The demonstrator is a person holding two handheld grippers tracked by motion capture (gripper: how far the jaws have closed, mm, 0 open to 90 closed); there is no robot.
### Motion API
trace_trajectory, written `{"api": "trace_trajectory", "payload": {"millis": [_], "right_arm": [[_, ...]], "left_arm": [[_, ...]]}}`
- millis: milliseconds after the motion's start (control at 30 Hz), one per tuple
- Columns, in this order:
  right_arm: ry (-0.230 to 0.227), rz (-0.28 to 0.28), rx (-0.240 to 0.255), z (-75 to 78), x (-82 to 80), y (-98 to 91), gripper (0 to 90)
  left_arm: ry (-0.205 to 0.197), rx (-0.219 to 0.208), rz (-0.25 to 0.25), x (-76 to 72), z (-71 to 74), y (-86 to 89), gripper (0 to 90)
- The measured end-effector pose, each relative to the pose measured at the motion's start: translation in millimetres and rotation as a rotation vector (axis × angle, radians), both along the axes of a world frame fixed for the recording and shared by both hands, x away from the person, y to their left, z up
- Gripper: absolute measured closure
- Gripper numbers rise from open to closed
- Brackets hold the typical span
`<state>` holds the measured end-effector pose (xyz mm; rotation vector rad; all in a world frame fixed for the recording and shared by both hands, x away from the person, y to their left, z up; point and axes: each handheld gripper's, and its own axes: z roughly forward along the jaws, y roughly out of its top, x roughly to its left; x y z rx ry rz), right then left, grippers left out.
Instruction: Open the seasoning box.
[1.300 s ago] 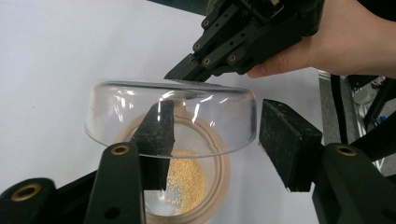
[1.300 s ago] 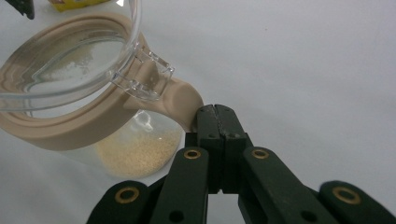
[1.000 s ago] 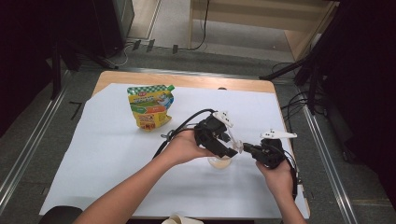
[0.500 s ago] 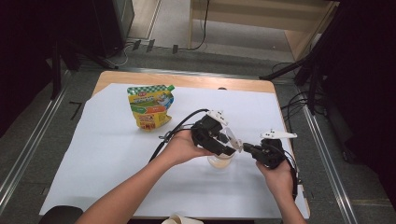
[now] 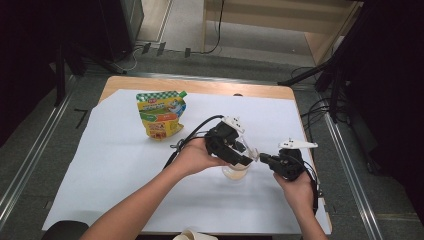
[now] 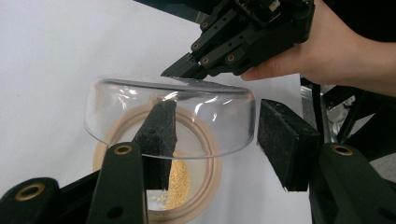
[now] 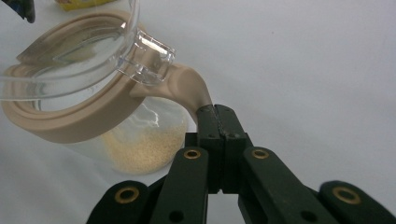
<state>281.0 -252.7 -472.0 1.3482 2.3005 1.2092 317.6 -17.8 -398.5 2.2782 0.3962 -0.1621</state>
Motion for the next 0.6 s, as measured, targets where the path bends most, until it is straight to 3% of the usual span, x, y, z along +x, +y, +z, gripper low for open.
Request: {"api": "trace_trajectory", "payload": {"millis": [333,433,533,600], "right_arm": [[0.003,-0.004,0.002,-0.6,0.4,-0.6,90.0],[0.003,-0.004,0.001,-0.6,0.4,-0.6,90.0],[0.006,-0.005,0.001,-0.4,-0.4,0.0,90.0],[0.010,-0.002,0.005,-0.5,-0.3,0.0,90.0]], "left_arm": [[-0.023,0.001,0.014,-1.6,-0.2,-2.4,45.0],[0.028,0.004,-0.012,0.4,0.9,-1.7,38.9],[0.077,0.024,-0.029,1.5,3.4,-0.3,39.5],[0.074,0.058,-0.039,1.0,5.7,0.8,40.2]]}}
